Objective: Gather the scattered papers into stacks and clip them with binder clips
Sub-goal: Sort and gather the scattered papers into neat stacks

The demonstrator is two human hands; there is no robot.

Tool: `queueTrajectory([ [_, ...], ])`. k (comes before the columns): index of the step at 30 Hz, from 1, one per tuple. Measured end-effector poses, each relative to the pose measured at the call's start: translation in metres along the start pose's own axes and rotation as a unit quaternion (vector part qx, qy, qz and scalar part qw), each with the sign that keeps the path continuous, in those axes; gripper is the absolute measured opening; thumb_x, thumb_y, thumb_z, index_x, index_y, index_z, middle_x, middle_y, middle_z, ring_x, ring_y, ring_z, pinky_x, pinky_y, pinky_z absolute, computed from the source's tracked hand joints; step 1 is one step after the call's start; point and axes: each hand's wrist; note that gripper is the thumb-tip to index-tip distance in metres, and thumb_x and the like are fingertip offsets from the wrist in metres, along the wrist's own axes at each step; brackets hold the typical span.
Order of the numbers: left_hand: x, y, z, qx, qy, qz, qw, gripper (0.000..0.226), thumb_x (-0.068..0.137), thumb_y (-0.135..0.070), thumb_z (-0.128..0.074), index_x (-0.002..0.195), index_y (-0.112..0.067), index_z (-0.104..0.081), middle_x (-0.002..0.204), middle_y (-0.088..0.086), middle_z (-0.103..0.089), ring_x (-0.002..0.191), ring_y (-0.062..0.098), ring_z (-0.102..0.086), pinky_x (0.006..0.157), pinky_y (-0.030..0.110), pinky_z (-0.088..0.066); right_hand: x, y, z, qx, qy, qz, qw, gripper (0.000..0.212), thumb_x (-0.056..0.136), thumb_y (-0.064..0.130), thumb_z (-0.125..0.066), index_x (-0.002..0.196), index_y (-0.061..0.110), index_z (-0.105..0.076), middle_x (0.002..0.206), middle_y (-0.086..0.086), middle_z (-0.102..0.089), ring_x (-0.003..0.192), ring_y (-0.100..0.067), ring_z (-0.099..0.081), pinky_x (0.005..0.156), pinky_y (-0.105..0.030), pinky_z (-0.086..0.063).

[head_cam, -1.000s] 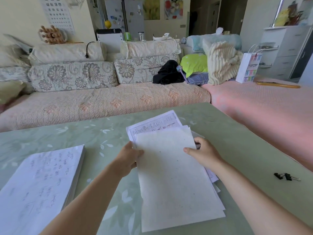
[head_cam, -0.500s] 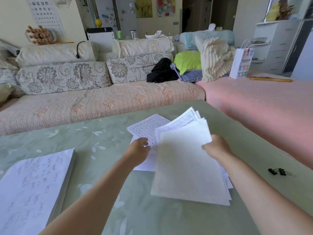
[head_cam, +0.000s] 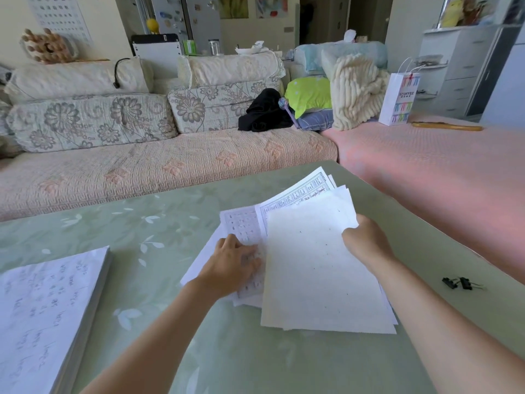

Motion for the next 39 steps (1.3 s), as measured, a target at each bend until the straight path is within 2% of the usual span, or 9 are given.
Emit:
queueTrajectory([
  [5,-0.032,0.02,0.017,-0.105,-0.049,-0.007,0.993,0.022,0.092,-0.019,-0.058,0.099,-0.034,-0.072,0.099,-0.014,-0.055,0.107,0.011,-0.051,0.092,0.026,-0.042,-0.019,0.018,-0.021,-0.073,0.048,0.065,0.994,0.033,0.078,0.012,-0.041,0.109,0.023,-0.043,0.089,0.007,-0.05,0.09,-0.027,-0.051,0.068,-0.03,-0.037],
  [8,-0.048,0.034,0.024,0.026,-0.118,0.074,0.99,0.039,0.091,-0.031,-0.055,0.13,-0.029,-0.055,0.132,-0.009,-0.05,0.127,0.015,-0.039,0.103,0.032,-0.036,-0.031,0.026,-0.035,-0.132,0.054,0.092,0.985,0.017,0.077,0.011,-0.042,0.093,0.016,-0.043,0.093,0.002,-0.044,0.096,-0.029,-0.048,0.074,-0.032,-0.041],
  [10,-0.056,0.038,0.029,0.064,-0.087,0.188,0.976,0.059,0.089,-0.049,-0.051,0.141,-0.022,-0.04,0.144,-0.004,-0.04,0.134,0.021,-0.032,0.107,0.035,-0.03,-0.038,0.031,-0.045,-0.162,0.055,0.111,0.979,0.006,0.076,0.011,-0.042,0.079,0.014,-0.039,0.095,-0.003,-0.05,0.091,-0.029,-0.045,0.073,-0.034,-0.039],
  [15,-0.063,0.018,0.031,0.097,-0.038,0.225,0.969,0.053,0.09,-0.043,-0.05,0.134,-0.016,-0.042,0.135,0.003,-0.045,0.13,0.024,-0.035,0.099,0.038,-0.036,-0.048,0.034,-0.069,-0.255,0.016,0.163,0.953,0.019,0.089,0.013,-0.044,0.105,0.011,-0.054,0.119,-0.01,-0.062,0.109,-0.033,-0.057,0.081,-0.034,-0.043],
  [18,-0.059,0.015,0.038,0.09,-0.02,0.227,0.97,0.054,0.086,-0.044,-0.058,0.128,-0.013,-0.043,0.128,0.006,-0.046,0.126,0.026,-0.036,0.096,0.039,-0.041,-0.049,0.031,-0.075,-0.26,-0.025,0.177,0.949,0.014,0.091,0.011,-0.045,0.102,0.01,-0.052,0.116,-0.014,-0.064,0.108,-0.034,-0.06,0.082,-0.035,-0.044],
  [23,-0.062,0.02,0.045,0.089,0.028,0.18,0.979,0.086,0.073,-0.067,-0.064,0.139,-0.018,-0.037,0.136,0.004,-0.042,0.131,0.025,-0.033,0.104,0.042,-0.037,-0.049,0.02,-0.075,-0.241,-0.048,0.208,0.947,0.01,0.096,0.014,-0.045,0.09,0.014,-0.036,0.107,-0.015,-0.066,0.099,-0.036,-0.061,0.072,-0.037,-0.039],
  [27,-0.072,0.036,0.048,0.06,0.113,0.087,0.988,0.109,0.065,-0.074,-0.068,0.151,-0.027,-0.02,0.158,-0.007,-0.019,0.146,0.018,-0.014,0.116,0.042,-0.017,-0.051,0.016,-0.075,-0.235,-0.049,0.226,0.944,0.013,0.096,0.014,-0.046,0.088,0.013,-0.036,0.102,-0.016,-0.067,0.095,-0.038,-0.062,0.068,-0.037,-0.031],
  [34,-0.074,0.077,0.05,0.049,0.045,0.078,0.995,0.131,0.034,-0.1,-0.046,0.15,-0.042,-0.023,0.159,-0.013,-0.018,0.147,0.015,-0.006,0.12,0.04,-0.01,-0.061,0.01,-0.066,-0.248,-0.022,0.28,0.927,0.006,0.097,0.016,-0.048,0.1,0.011,-0.05,0.086,-0.018,-0.067,0.087,-0.043,-0.059,0.068,-0.039,-0.027],
  [39,-0.068,0.096,0.061,0.063,-0.021,0.111,0.992,0.085,0.071,-0.073,-0.063,0.144,-0.038,-0.039,0.151,-0.012,-0.037,0.142,0.015,-0.021,0.113,0.038,-0.021,-0.059,0.003,-0.058,-0.186,0.034,0.298,0.936,0.034,0.089,0.012,-0.05,0.07,0.027,-0.026,0.053,0.001,-0.032,0.062,-0.032,-0.034,0.055,-0.038,-0.03],
])
Point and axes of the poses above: each hand's wrist, its own x-axis towards the middle knuckle, its own z-axis out of the back of the hand, y = z × x
